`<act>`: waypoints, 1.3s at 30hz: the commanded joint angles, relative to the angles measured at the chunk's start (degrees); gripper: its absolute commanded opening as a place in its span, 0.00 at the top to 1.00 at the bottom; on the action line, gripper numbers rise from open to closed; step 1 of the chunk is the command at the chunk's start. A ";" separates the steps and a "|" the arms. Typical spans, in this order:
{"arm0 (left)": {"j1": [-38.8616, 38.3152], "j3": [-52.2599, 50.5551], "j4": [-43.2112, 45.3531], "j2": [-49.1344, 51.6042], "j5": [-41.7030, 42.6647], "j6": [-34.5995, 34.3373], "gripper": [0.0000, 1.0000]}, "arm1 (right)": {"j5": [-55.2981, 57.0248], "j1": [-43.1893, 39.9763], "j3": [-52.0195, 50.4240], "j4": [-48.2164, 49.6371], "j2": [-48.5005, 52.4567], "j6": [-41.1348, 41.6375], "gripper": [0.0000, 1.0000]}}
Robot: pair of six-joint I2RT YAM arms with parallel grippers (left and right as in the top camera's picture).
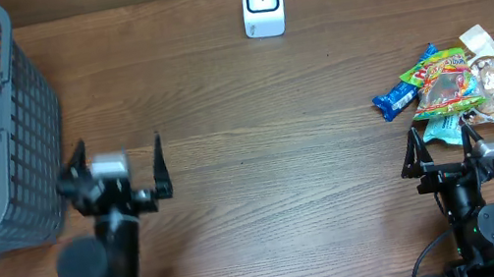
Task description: Scan the item barcode
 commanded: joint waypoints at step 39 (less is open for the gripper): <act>0.28 -27.61 -2.23 -25.22 -3.04 -0.15 0.00 | 0.76 0.20 -0.57 0.33 -0.63 -0.11 0.00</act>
